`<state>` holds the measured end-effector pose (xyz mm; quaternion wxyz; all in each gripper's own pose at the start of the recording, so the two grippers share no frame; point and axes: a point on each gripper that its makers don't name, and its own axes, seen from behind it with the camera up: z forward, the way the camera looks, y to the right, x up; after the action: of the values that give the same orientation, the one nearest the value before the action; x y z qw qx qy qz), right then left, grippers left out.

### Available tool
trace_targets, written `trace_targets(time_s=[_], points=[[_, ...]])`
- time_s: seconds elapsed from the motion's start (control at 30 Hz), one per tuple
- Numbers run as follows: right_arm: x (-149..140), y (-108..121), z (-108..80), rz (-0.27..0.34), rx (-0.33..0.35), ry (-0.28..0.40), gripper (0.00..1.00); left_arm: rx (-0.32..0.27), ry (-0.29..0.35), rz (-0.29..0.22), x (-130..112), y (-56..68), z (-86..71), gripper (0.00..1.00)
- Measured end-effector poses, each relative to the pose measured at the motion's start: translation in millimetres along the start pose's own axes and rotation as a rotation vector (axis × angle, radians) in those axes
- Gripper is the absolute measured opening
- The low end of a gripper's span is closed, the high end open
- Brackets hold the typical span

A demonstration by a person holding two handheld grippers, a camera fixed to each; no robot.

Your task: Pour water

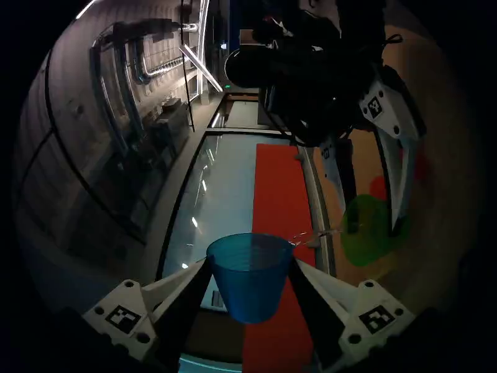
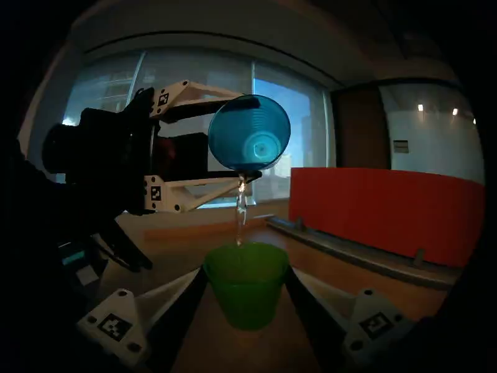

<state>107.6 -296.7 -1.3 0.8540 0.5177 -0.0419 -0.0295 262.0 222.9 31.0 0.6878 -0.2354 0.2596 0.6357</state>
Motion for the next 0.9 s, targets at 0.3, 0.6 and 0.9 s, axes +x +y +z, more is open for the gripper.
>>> trace_targets(time_s=[0.3, 0.6, 0.9], points=[[1.8, 0.1, 0.4, 0.000, -0.001, 0.001, 0.91, 0.011, -0.003, 0.036, 3.4, 2.7, -1.8, 0.85], [2.6, 2.9, -1.3, 0.005, -0.007, 0.007, 0.91, 0.015, 0.003, 0.090, 8.7, -1.0, 0.0, 0.85], [3.4, 2.9, -1.6, 0.007, -0.006, 0.009, 0.91, 0.015, 0.008, 0.118, 12.5, -0.4, 0.9, 0.85]])
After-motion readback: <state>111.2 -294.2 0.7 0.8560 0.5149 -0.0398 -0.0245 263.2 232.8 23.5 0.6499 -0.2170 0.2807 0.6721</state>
